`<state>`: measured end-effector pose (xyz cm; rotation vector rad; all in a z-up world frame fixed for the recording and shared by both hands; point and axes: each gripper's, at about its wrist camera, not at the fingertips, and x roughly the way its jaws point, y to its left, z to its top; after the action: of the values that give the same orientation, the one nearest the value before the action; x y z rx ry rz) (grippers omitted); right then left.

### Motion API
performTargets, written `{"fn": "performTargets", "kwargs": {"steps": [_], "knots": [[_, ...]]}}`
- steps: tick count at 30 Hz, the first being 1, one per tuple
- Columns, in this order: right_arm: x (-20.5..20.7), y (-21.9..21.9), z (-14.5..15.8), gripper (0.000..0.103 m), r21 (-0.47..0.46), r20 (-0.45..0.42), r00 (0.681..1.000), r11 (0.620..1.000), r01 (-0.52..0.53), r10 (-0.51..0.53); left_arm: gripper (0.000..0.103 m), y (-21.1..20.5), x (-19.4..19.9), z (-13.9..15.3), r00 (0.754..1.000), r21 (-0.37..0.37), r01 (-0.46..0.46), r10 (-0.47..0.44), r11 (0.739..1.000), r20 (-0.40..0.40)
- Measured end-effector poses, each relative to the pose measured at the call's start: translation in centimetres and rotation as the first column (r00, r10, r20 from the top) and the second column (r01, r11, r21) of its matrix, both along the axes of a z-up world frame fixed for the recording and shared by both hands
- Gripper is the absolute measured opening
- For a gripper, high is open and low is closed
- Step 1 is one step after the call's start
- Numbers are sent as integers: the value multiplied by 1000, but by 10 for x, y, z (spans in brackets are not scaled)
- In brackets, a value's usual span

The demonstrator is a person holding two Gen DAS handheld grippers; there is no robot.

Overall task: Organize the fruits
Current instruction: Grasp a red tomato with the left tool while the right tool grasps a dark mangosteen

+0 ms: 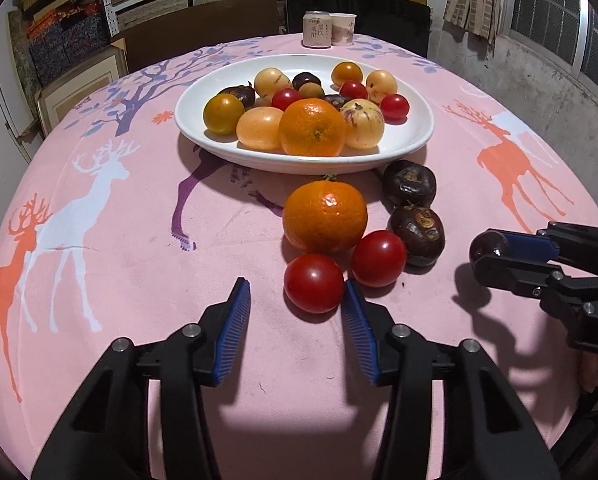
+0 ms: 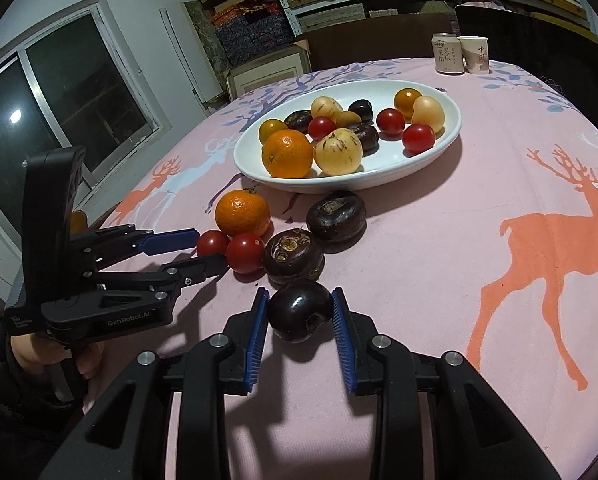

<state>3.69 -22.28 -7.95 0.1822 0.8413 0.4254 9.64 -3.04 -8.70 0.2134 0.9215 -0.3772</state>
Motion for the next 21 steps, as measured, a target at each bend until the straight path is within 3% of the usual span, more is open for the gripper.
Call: {"fn": "performTargets", "kwargs": {"steps": [7, 8, 9, 12, 21], "knots": [[0, 0, 0, 32, 0, 0, 1000, 1000, 1, -1, 46, -4, 4, -3, 1000, -2, 2, -2, 1000, -14], [1, -1, 0, 32, 0, 0, 1000, 1000, 2, -2, 43, -4, 4, -2, 1000, -4, 3, -3, 1000, -9], [1, -1, 0, 32, 1, -1, 1000, 1000, 3, -3, 28, -4, 2, 0, 1000, -19, 17, -17, 1000, -3], [1, -2, 0, 32, 5, -3, 1000, 1000, 6, -6, 28, -4, -5, 5, 999, -19, 23, -22, 1000, 36], [0, -3, 0, 32, 9, -3, 1000, 1000, 8, -8, 28, 4, -25, 18, 999, -79, 37, -34, 996, 36]]}}
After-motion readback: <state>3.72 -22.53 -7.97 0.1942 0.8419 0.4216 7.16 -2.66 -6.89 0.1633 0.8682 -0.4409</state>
